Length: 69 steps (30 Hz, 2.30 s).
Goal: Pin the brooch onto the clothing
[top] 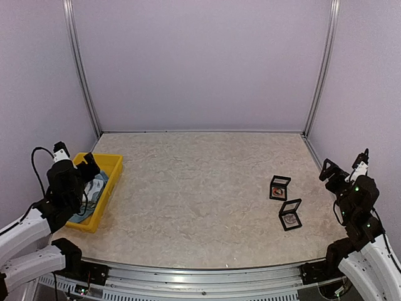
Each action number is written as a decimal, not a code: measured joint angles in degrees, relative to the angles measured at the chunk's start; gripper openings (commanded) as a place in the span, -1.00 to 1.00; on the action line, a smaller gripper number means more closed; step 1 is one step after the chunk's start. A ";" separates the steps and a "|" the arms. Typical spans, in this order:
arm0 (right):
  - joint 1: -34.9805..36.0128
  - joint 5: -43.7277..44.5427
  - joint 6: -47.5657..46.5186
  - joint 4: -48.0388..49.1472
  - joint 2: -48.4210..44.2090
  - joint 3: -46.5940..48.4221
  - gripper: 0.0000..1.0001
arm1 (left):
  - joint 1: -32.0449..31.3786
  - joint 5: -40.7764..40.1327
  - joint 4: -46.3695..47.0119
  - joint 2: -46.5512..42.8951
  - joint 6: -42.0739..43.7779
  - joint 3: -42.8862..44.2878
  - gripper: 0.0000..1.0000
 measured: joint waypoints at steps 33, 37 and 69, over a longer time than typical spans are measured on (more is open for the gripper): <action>0.02 -39.19 -12.85 5.05 37.48 27.78 0.96 | 25.53 26.88 -44.33 58.75 8.96 37.57 -1.00; 0.02 -38.95 -12.87 5.07 37.35 27.78 0.96 | 25.03 23.91 -44.00 51.69 8.44 35.54 -1.00; 13.11 -38.01 -12.98 -5.18 53.79 41.35 0.60 | -18.36 40.52 -32.81 76.15 7.74 66.69 -0.67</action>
